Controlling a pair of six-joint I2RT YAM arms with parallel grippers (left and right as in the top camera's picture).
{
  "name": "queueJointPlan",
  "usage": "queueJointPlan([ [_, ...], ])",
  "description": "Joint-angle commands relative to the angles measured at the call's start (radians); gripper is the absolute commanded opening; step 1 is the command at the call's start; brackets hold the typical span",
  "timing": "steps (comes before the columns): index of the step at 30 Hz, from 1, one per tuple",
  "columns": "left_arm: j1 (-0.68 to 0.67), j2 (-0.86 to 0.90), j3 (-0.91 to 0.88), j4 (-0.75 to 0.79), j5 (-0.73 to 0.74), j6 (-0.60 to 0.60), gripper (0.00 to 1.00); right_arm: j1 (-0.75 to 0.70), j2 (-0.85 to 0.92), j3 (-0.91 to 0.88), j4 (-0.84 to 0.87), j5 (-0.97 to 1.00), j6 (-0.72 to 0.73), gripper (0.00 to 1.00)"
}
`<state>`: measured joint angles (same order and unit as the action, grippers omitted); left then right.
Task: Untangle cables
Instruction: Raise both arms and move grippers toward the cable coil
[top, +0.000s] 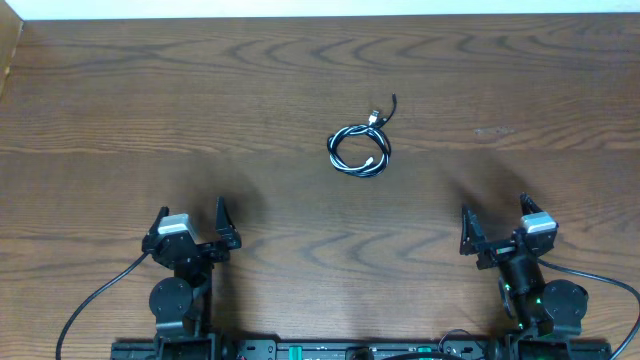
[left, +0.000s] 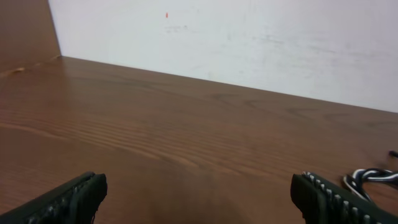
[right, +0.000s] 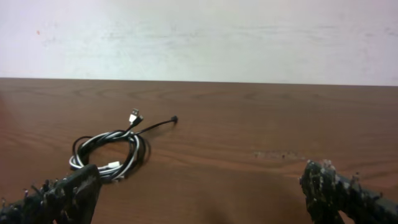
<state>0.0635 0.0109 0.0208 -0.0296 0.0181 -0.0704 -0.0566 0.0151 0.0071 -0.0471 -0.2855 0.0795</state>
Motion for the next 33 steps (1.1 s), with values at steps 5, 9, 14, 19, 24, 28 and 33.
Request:
queueJointPlan([
  [5,-0.003,0.004,0.004,0.000,0.015,-0.011,0.99,0.003,0.045,0.031,0.003,-0.035,0.008,0.99],
  [9,-0.003,0.050,0.055,0.000,0.015,0.013,0.99,0.003,0.110,0.053,0.043,-0.035,0.009,0.99],
  [14,-0.003,0.207,0.164,-0.016,0.016,0.026,0.99,0.003,0.225,0.113,0.093,-0.035,0.009,0.99],
  [19,-0.003,0.438,0.325,-0.035,0.044,0.026,0.99,0.003,0.378,0.226,0.091,-0.048,-0.024,0.99],
  [24,-0.004,0.655,0.517,-0.062,0.157,0.025,0.99,0.003,0.568,0.380,0.036,-0.066,-0.082,0.99],
  [28,-0.020,0.805,0.674,-0.141,0.234,0.020,0.99,0.003,0.748,0.550,-0.062,-0.066,-0.082,0.99],
  [33,-0.101,0.972,0.861,-0.261,0.233,0.017,0.99,0.003,0.949,0.773,-0.243,-0.090,-0.093,0.99],
])
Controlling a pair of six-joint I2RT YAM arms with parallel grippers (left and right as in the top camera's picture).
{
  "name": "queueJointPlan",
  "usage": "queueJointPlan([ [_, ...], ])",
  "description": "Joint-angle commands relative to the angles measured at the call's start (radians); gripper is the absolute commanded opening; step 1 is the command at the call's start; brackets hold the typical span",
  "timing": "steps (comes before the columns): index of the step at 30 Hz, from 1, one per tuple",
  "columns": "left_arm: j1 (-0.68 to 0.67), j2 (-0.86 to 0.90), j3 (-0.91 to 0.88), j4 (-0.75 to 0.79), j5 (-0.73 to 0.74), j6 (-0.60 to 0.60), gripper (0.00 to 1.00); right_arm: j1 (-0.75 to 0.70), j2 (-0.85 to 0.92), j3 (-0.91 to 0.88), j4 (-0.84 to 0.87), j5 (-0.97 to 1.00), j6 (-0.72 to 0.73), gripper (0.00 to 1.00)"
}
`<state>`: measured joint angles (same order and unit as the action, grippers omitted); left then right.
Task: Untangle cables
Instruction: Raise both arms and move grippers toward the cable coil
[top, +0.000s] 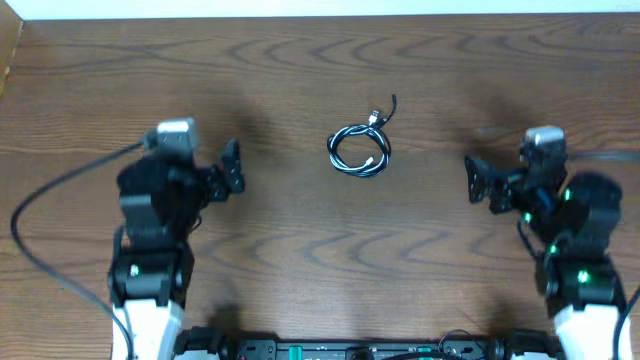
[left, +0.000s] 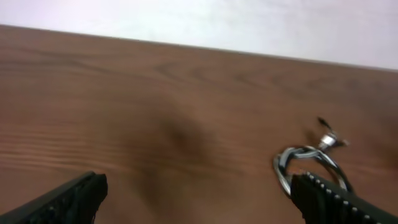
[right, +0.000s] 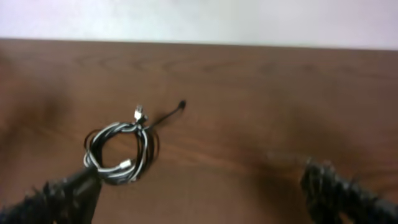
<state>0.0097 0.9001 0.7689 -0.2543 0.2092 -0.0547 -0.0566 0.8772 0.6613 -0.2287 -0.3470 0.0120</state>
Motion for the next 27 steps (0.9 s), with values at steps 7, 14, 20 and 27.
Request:
queueJointPlan([
  [7,-0.182,0.341,0.398,-0.203,0.042,0.002,0.99,0.003,0.317,0.400,-0.312,-0.117,-0.066,0.99],
  [14,-0.239,0.615,0.728,-0.495,0.042,0.002,0.99,0.004,0.443,0.545,-0.400,-0.250,-0.078,0.99],
  [20,-0.265,0.709,0.784,-0.500,0.153,-0.008,0.99,0.004,0.458,0.548,-0.356,-0.284,-0.080,0.99],
  [27,-0.266,0.732,0.769,-0.522,0.190,-0.032,0.84,0.006,0.464,0.548,-0.344,-0.325,-0.035,0.95],
])
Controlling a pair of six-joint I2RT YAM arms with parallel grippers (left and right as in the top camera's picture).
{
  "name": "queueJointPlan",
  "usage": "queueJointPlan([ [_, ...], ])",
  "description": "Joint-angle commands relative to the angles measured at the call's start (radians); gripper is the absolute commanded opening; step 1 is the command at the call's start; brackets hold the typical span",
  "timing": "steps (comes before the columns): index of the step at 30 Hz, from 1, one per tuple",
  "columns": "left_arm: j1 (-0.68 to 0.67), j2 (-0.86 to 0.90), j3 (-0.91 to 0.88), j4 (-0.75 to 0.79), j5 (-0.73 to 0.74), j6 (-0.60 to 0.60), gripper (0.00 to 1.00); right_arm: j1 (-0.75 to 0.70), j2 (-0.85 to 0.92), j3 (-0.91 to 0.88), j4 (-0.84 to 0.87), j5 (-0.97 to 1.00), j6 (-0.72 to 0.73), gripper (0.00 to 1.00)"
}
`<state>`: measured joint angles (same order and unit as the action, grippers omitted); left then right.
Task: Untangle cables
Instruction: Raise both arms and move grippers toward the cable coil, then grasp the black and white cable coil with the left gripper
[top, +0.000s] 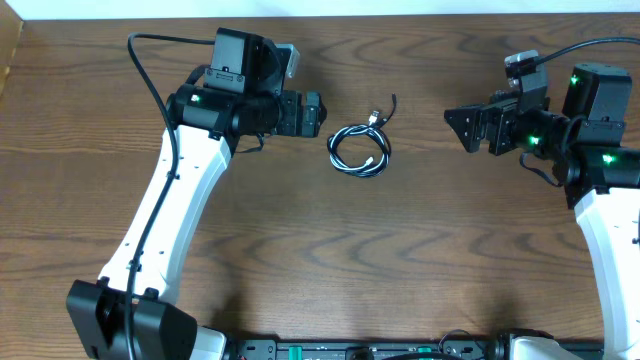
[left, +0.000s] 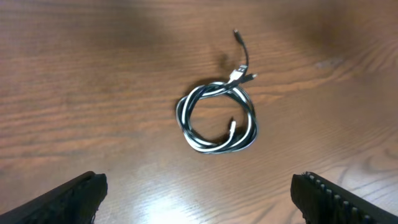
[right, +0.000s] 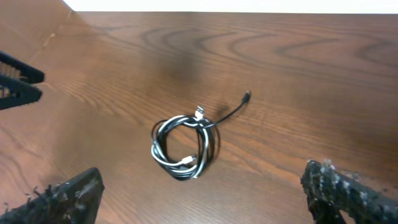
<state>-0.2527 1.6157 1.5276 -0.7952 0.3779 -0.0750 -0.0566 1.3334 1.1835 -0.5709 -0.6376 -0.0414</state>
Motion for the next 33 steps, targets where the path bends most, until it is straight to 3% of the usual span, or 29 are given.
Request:
queueJointPlan([
  [1,-0.003,0.031,0.008,0.023,0.015,-0.012,0.69,0.006,0.010,0.026,-0.004,-0.034,0.018,0.92],
  [2,-0.003,0.048,0.007,0.023,0.014,-0.014,0.62,0.007,0.012,0.024,-0.006,-0.034,0.018,0.88],
  [4,-0.005,0.090,0.007,0.022,0.014,-0.044,0.60,0.012,0.017,0.024,-0.014,-0.027,0.019,0.82],
  [5,-0.008,0.133,0.007,0.023,0.014,-0.069,0.55,0.021,0.023,0.024,-0.021,-0.019,0.019,0.82],
  [9,-0.009,0.218,0.007,0.024,0.014,-0.090,0.51,0.038,0.035,0.024,-0.028,-0.016,0.019,0.81],
  [19,-0.034,0.366,0.007,0.076,0.034,-0.125,0.50,0.064,0.042,0.024,-0.024,0.027,0.032,0.77],
  [28,-0.060,0.467,0.007,0.163,0.033,-0.243,0.50,0.095,0.042,0.024,-0.019,0.072,0.045,0.76],
  [33,-0.060,0.496,0.007,0.193,0.030,-0.269,0.43,0.103,0.042,0.024,-0.020,0.086,0.045,0.76],
])
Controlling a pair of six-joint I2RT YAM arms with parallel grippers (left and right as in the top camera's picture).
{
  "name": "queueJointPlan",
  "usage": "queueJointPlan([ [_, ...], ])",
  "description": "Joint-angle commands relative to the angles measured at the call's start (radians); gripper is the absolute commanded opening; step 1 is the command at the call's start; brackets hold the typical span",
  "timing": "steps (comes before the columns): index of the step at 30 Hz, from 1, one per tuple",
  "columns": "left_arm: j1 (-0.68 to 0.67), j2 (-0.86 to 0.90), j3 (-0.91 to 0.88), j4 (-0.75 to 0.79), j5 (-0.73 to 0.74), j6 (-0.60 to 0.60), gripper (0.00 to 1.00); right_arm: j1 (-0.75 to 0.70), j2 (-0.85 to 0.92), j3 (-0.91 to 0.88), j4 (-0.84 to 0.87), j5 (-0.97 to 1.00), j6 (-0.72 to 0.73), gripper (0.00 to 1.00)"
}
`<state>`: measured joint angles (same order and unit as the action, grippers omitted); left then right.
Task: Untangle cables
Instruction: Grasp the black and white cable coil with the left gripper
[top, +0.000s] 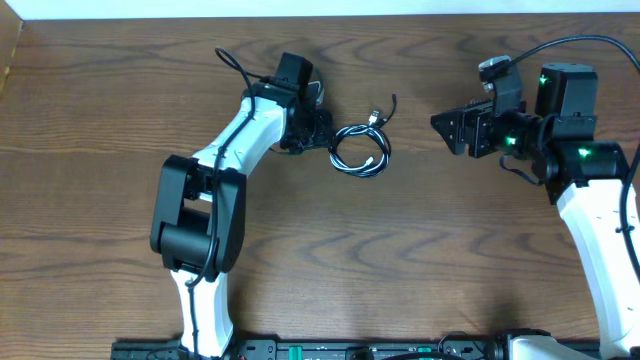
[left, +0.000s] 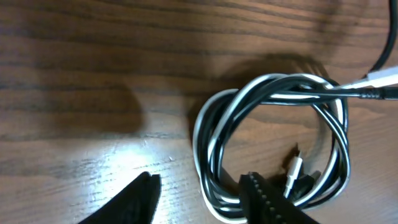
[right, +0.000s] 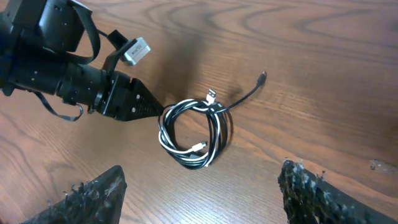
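Observation:
A black and a white cable lie wound together in one small coil (top: 384, 152) on the wooden table, with a silver USB plug (top: 375, 117) and a black end (top: 394, 98) sticking out at the far side. My left gripper (top: 322, 132) is down at the coil's left edge. In the left wrist view it (left: 200, 194) stands open, its fingers either side of the coil's left strands (left: 208, 134). My right gripper (top: 450, 128) hangs open, to the right of the coil and above the table. Its wrist view shows the coil (right: 219, 135) ahead between its wide-spread fingers (right: 305, 190).
The coil lies on a brown wooden table (top: 120, 200), with a white wall along the far edge. My left arm (top: 235, 140) reaches across the left half to the coil. The right arm (top: 590, 200) stands along the right side.
My left gripper has come down from high at the coil's left to the coil's left edge, its fingers now closer together around the strands. My right gripper has shifted slightly left. The coil has not moved.
Both grippers stood open at the near edge of the table, with the coil far ahead. Then both were raised and further out. Then they hung on either side of the coil. Now the left one is at the coil and the right one holds off.

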<state>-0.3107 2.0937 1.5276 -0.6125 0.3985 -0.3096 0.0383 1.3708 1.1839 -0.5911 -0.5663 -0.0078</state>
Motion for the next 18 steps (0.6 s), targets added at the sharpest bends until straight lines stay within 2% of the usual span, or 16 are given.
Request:
queueJointPlan([
  [1,-0.002,0.018,0.007,0.016,0.009,-0.037,0.41,0.008,0.004,0.023,0.000,0.014,0.011,0.76],
  [11,-0.003,0.039,0.002,0.039,0.010,-0.056,0.38,0.009,0.004,0.023,-0.005,0.014,0.011,0.75],
  [18,-0.003,0.075,0.002,0.041,0.010,-0.070,0.32,0.009,0.004,0.023,-0.004,0.014,0.011,0.74],
])
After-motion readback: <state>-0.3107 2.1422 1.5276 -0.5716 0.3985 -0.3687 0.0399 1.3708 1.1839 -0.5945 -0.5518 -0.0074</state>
